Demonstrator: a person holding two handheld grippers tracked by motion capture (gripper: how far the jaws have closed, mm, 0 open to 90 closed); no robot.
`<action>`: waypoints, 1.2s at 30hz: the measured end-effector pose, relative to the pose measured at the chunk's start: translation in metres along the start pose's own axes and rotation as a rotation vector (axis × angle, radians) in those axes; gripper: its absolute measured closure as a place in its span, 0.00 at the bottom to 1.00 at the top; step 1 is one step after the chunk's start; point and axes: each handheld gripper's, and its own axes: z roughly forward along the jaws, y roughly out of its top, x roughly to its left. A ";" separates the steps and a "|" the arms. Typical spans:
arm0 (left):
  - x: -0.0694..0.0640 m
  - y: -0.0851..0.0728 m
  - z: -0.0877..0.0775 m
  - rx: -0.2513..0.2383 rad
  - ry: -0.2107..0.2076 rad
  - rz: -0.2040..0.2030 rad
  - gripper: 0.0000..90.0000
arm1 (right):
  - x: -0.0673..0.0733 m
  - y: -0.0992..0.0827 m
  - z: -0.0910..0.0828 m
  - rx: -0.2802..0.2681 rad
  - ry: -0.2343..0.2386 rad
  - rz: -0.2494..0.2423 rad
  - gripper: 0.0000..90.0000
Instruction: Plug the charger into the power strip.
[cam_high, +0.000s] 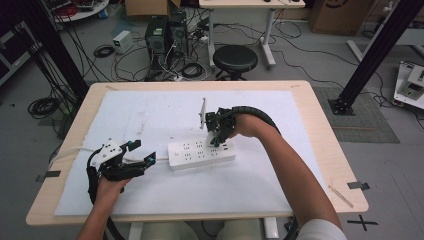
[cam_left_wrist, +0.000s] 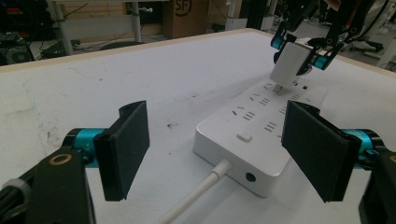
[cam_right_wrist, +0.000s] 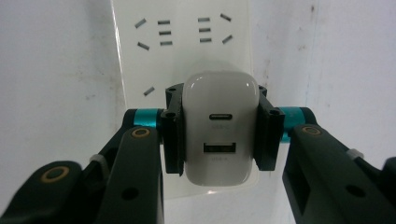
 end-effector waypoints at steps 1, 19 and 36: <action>0.000 0.000 0.000 0.000 0.000 -0.002 0.26 | -0.001 0.002 0.000 0.008 0.001 -0.006 0.70; 0.000 0.002 0.000 0.000 0.000 -0.011 0.26 | -0.002 0.020 0.005 0.100 0.009 -0.047 0.71; 0.003 0.002 0.003 0.007 -0.007 -0.016 0.26 | -0.002 0.022 0.012 0.124 0.013 -0.022 0.70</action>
